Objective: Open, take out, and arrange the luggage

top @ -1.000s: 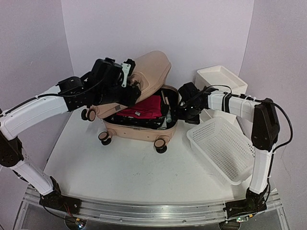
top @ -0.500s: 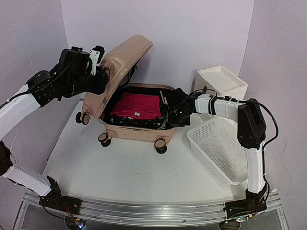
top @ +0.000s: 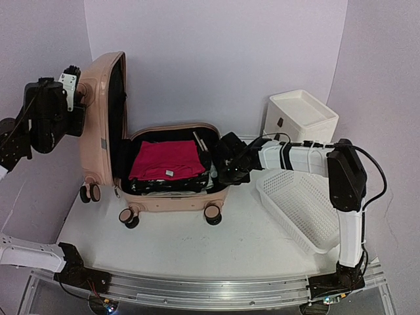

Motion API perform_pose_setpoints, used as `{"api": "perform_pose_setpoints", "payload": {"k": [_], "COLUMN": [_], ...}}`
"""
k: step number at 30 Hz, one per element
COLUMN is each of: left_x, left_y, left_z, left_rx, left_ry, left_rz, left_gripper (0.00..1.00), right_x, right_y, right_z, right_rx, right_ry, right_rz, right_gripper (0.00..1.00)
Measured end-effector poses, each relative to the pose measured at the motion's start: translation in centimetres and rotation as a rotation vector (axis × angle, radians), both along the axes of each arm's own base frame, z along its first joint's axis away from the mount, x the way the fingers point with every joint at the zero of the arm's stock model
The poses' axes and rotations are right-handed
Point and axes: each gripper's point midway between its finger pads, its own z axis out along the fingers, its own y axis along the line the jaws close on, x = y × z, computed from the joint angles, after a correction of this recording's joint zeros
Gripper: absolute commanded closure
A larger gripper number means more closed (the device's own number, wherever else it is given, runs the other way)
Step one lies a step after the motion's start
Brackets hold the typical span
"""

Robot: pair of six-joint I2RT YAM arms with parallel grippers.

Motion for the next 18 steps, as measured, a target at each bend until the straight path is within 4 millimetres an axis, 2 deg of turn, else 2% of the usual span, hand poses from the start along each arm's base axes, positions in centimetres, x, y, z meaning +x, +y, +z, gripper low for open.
{"api": "perform_pose_setpoints", "payload": {"k": [4,9,13,16,17,18], "left_x": [-1.8,-3.9,-4.9,-5.0,-4.8,-4.7], "left_y": [2.4,5.1,6.4,6.6,6.5,6.4], "left_z": [0.0,0.0,0.2,0.5,0.5,0.5], "left_rx": [0.032,0.097,0.141,0.152,0.154,0.156], "left_ry": [-0.026,-0.102,-0.169,-0.194,-0.199,-0.200], "left_rz": [0.024,0.047,0.060,0.073,0.078,0.080], "left_gripper": [1.00,1.00,1.00,1.00,1.00,1.00], "right_x": [-1.6,-2.2,-2.5,-3.1,-3.3,-3.5], "right_y": [2.1,4.1,5.8,7.2,7.6,8.0], "right_z": [0.0,0.2,0.4,0.6,0.6,0.6], "right_rx": [0.074,0.162,0.239,0.299,0.312,0.321], "right_ry": [-0.021,-0.045,-0.071,-0.088,-0.092,-0.096], "right_rz": [-0.005,-0.025,-0.036,-0.035,-0.032,-0.028], "right_gripper": [1.00,1.00,1.00,0.99,0.93,0.83]}}
